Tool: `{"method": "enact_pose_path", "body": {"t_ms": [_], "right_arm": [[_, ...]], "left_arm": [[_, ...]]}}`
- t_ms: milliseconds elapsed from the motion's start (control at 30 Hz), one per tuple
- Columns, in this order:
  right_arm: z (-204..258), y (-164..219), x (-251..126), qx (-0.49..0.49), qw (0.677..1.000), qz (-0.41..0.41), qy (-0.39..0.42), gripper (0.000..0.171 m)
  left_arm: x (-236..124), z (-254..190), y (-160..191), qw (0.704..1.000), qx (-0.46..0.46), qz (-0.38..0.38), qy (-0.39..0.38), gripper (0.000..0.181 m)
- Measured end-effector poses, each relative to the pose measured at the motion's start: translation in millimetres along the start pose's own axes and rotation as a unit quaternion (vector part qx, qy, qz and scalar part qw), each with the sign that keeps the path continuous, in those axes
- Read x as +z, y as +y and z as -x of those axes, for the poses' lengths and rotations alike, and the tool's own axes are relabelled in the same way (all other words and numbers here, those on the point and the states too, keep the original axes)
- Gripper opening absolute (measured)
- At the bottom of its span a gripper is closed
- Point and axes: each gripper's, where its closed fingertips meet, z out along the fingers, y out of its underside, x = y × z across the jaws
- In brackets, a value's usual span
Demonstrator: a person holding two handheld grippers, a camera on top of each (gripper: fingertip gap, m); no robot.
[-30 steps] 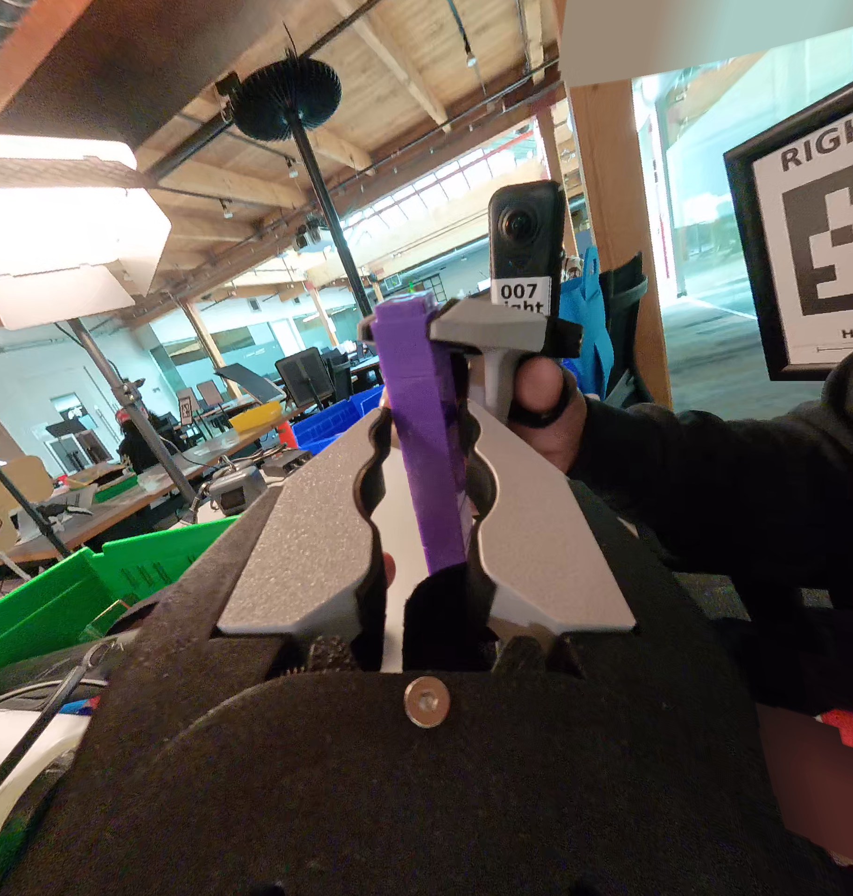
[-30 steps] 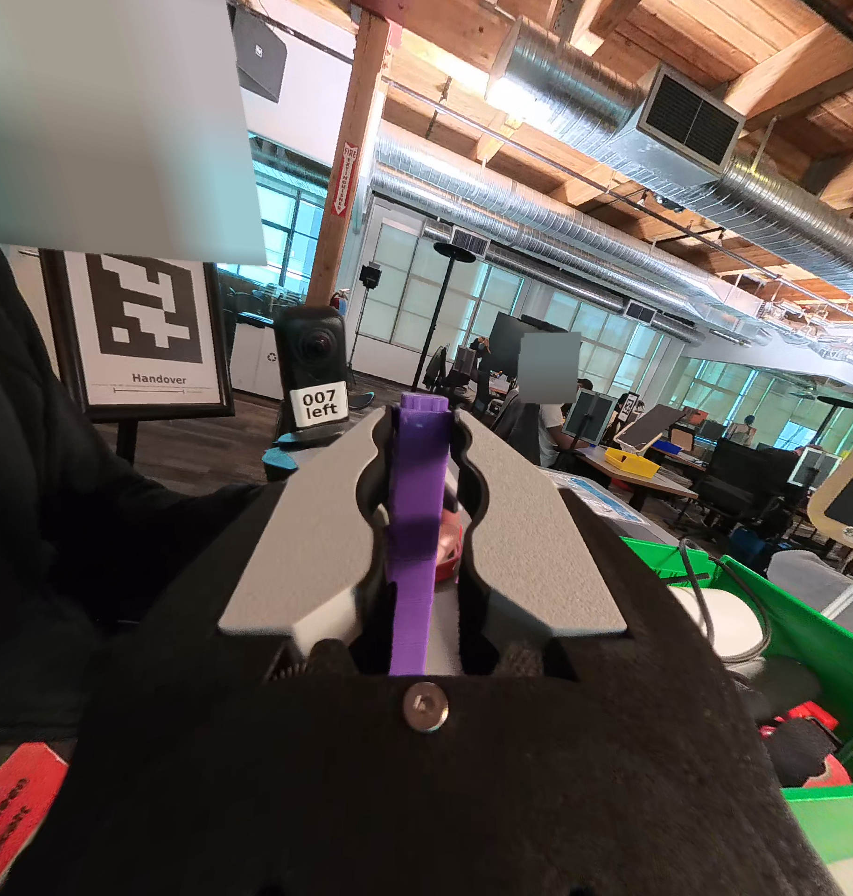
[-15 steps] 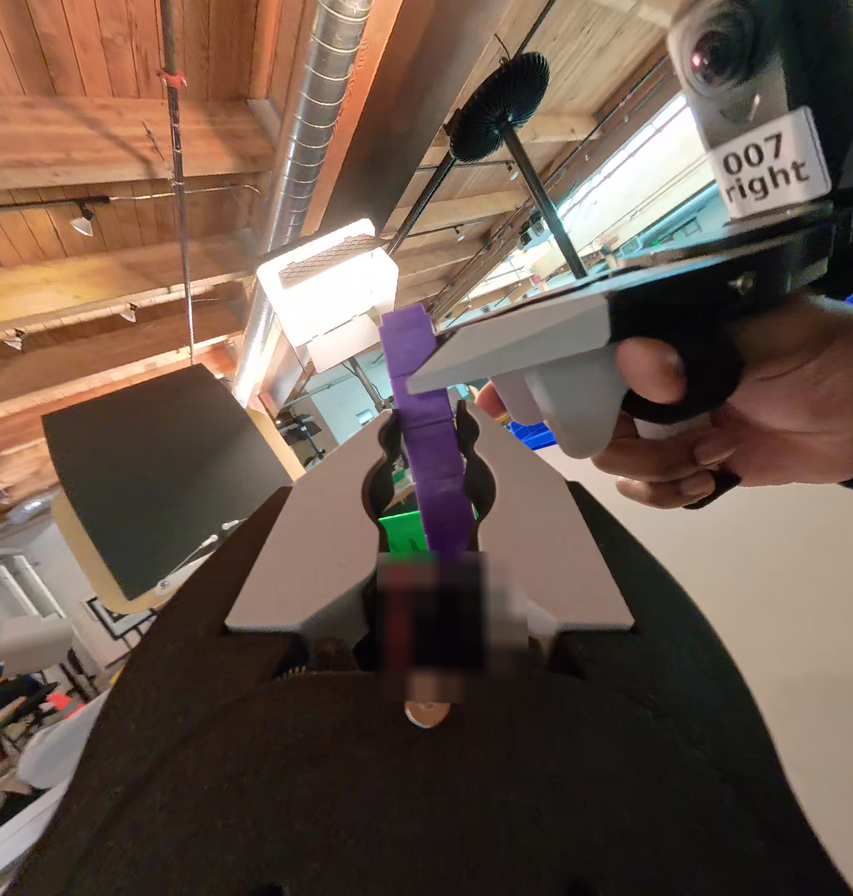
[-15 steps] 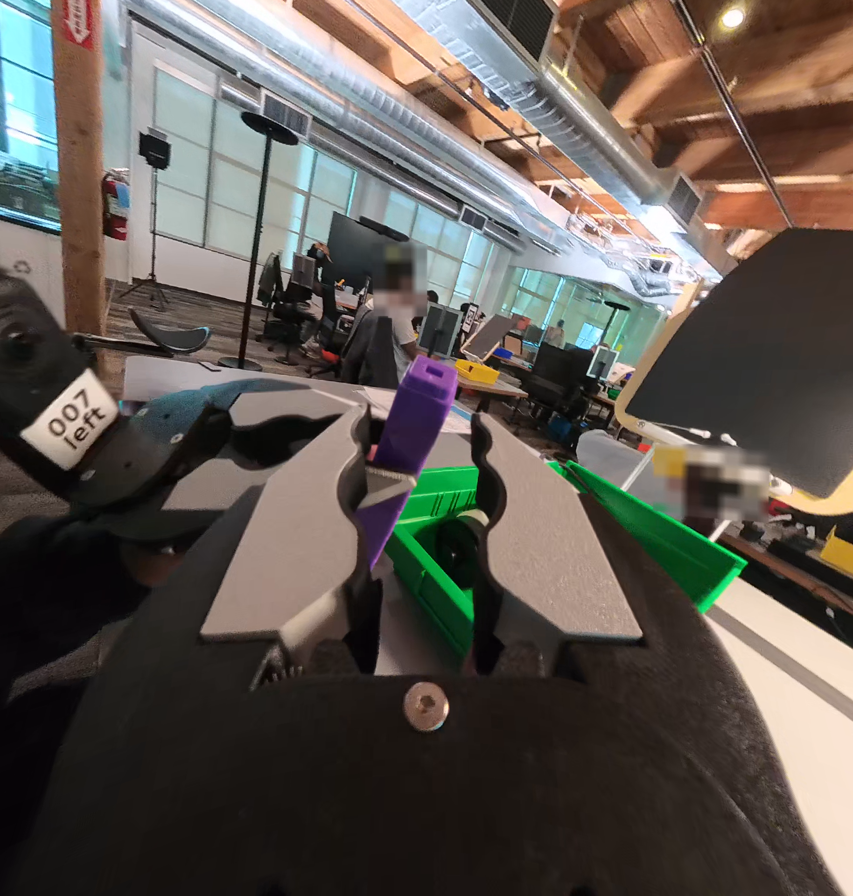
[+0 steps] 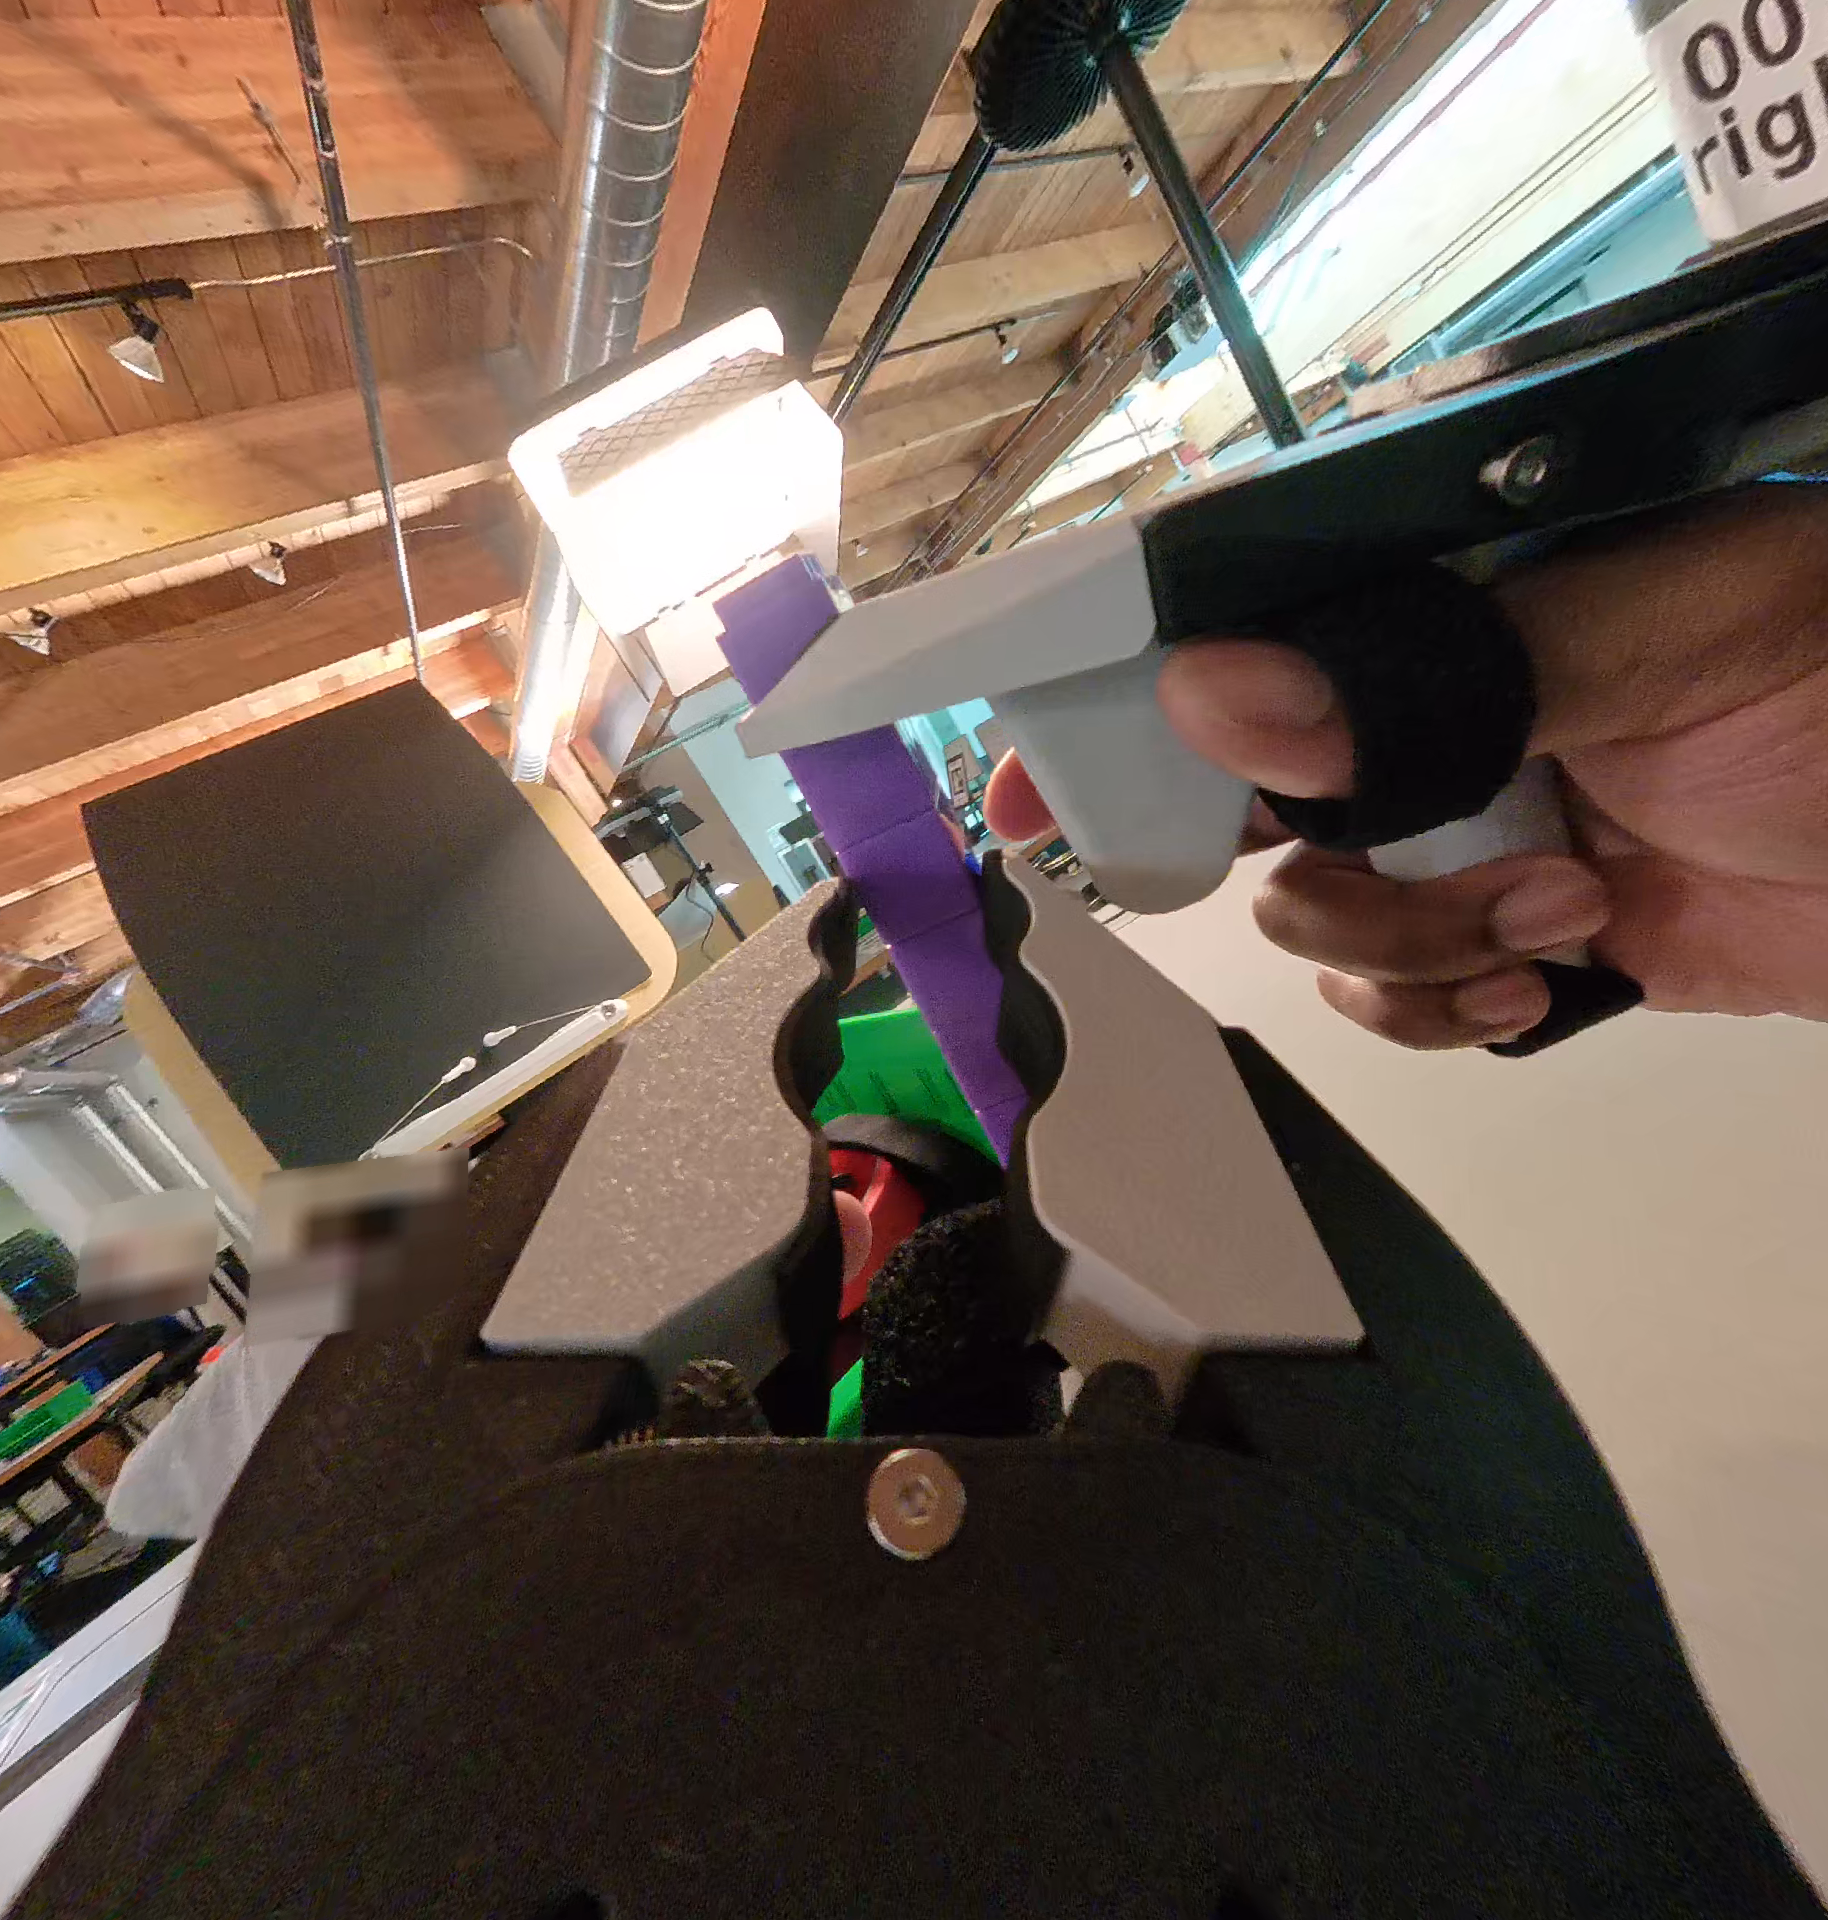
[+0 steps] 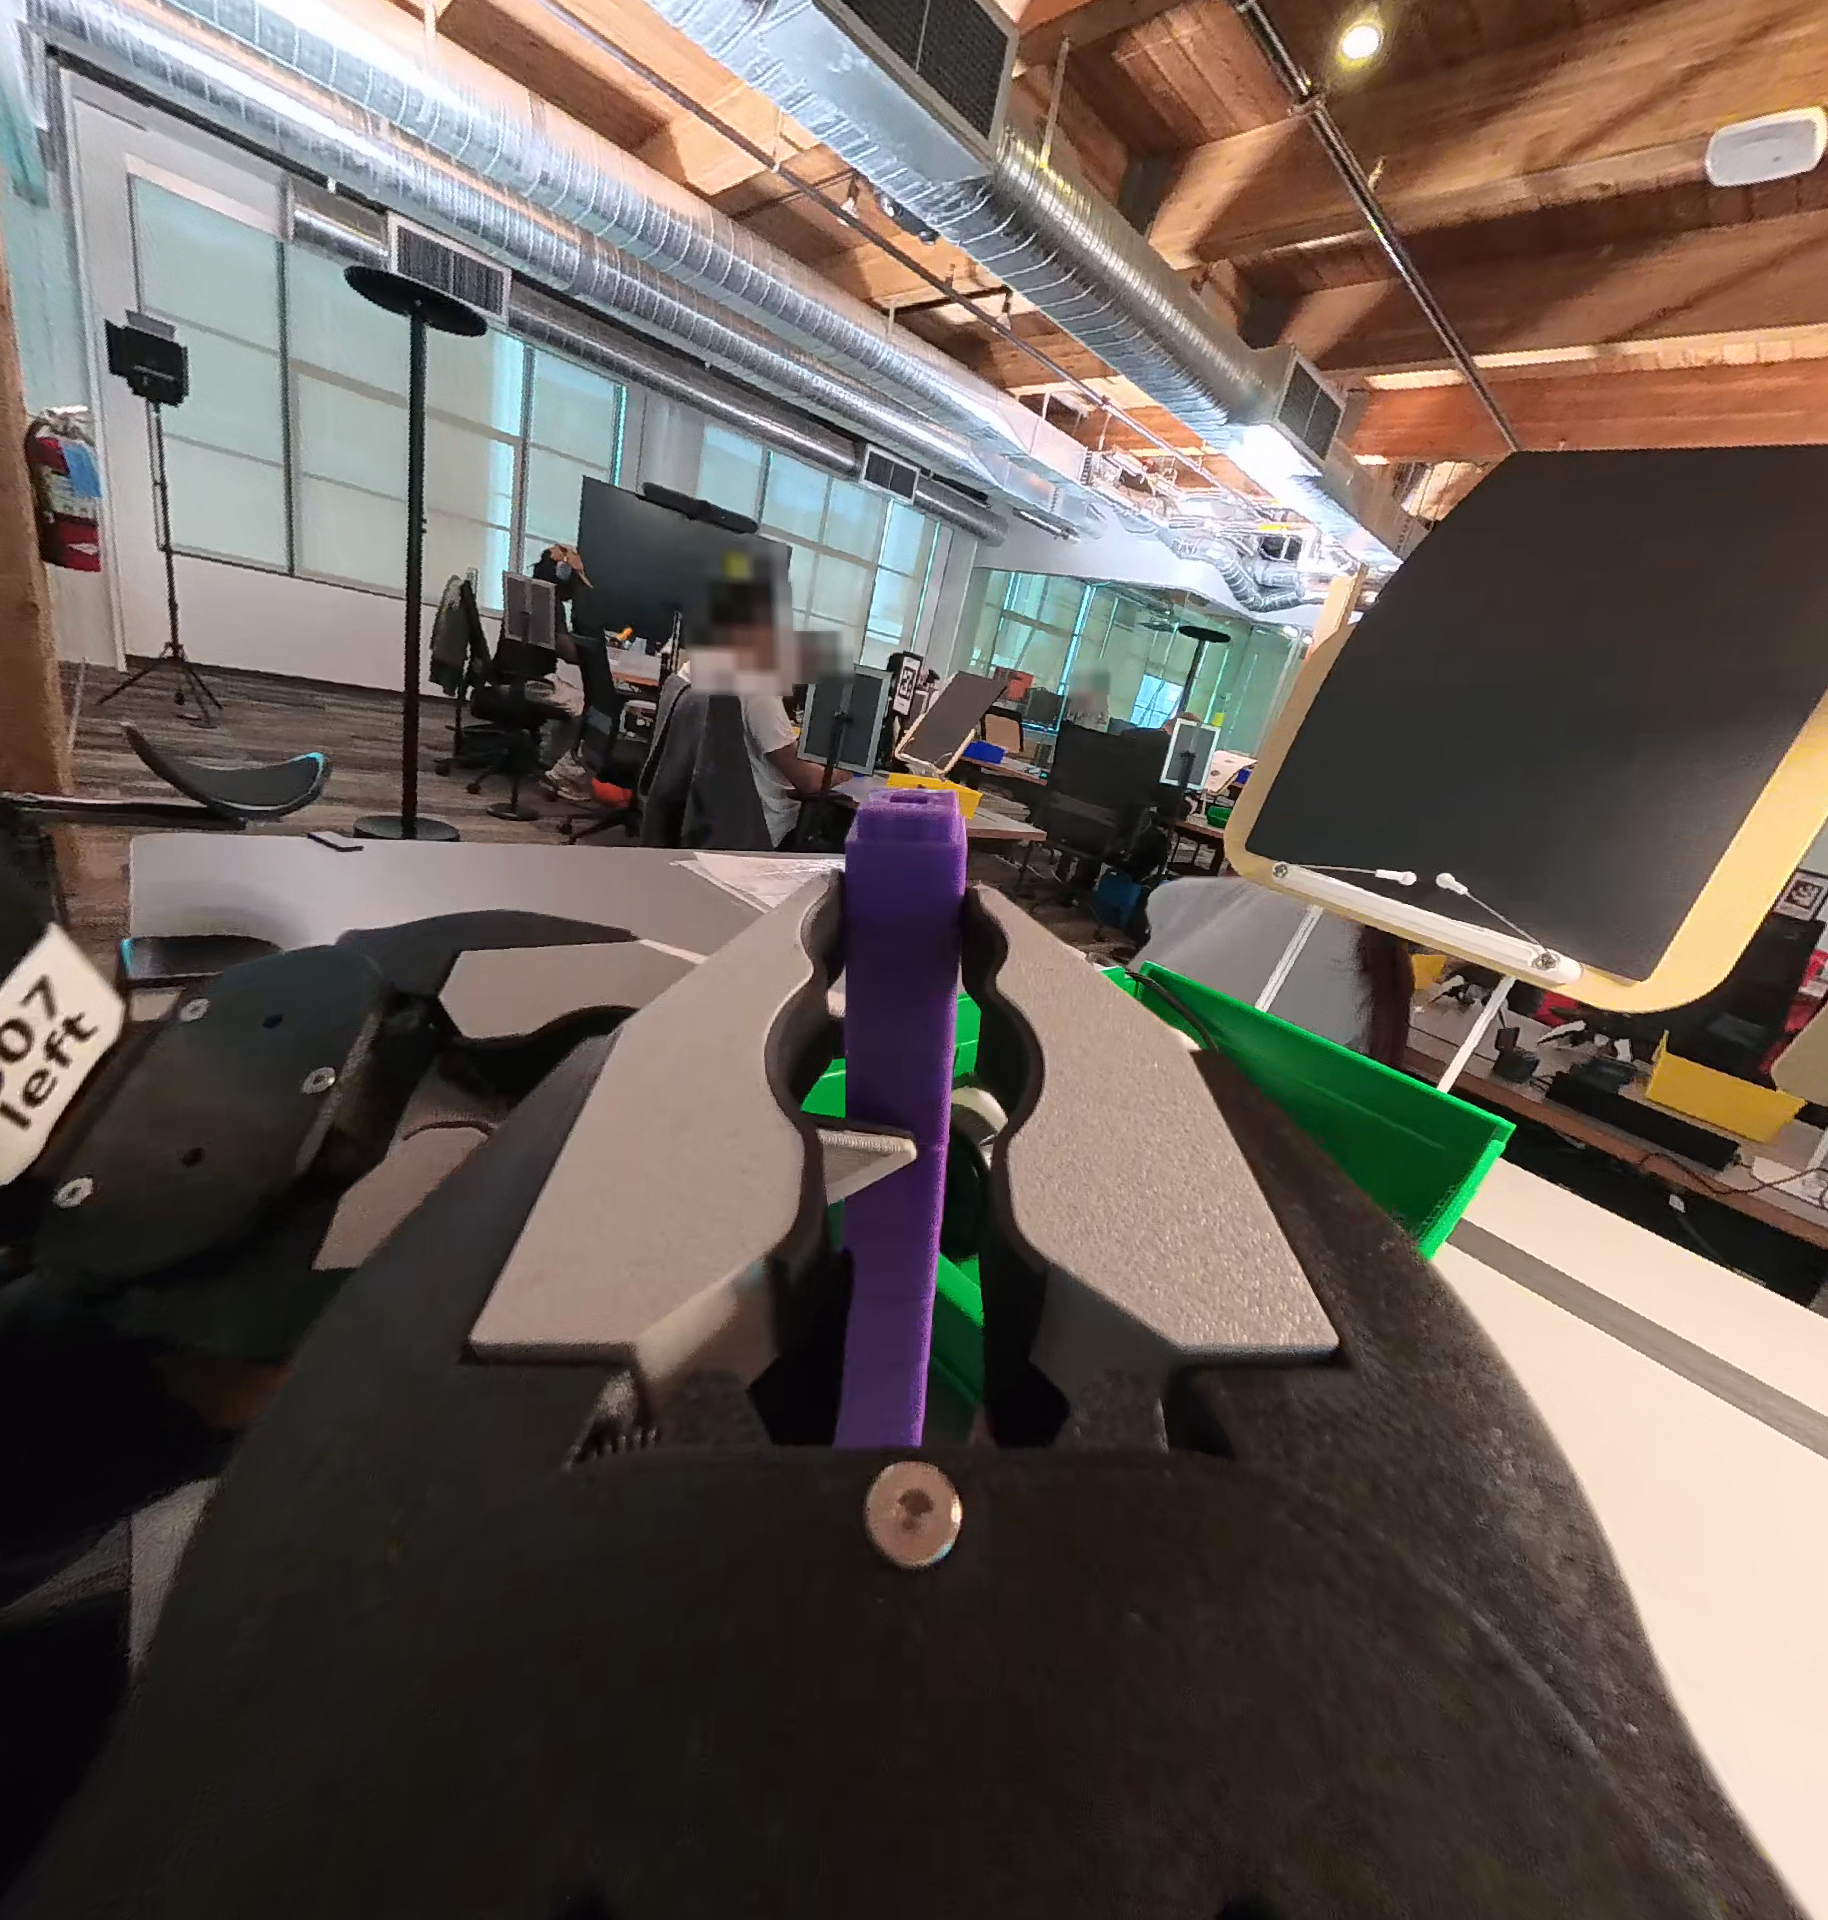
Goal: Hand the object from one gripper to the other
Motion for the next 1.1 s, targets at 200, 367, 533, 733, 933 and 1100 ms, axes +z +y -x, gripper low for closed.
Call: {"method": "enact_pose_path", "body": {"t_ms": [200,367,533,733,933,1100], "right_arm": [[-5.4,-1.0,-0.5,0.012,1.000,-0.009,0.022,0.022],[-4.3,-5.9,-1.7,0.016,0.999,-0.025,0.020,0.022],[3.3,19.6,5.6,0.040,0.998,0.048,-0.026,0.038],[-7.2,28.3,5.8,0.025,0.997,0.070,0.008,0.022],[-7.2,24.3,4.5,0.039,0.997,0.062,0.001,0.026],[-1.6,46.0,5.9,0.028,0.992,0.124,-0.022,0.022]], "left_arm": [[3.9,-4.0,5.5,0.999,-0.049,0.013,0.014,0.029],[5.5,-7.5,14.2,0.998,-0.052,0.039,0.026,0.024],[2.0,4.7,9.5,0.998,-0.049,0.025,-0.004,0.022],[7.3,-1.6,20.0,0.997,-0.052,0.051,0.006,0.027],[7.6,2.7,32.6,0.996,-0.030,0.087,-0.009,0.021],[7.3,6.4,28.9,0.996,-0.055,0.072,-0.013,0.022]]}}
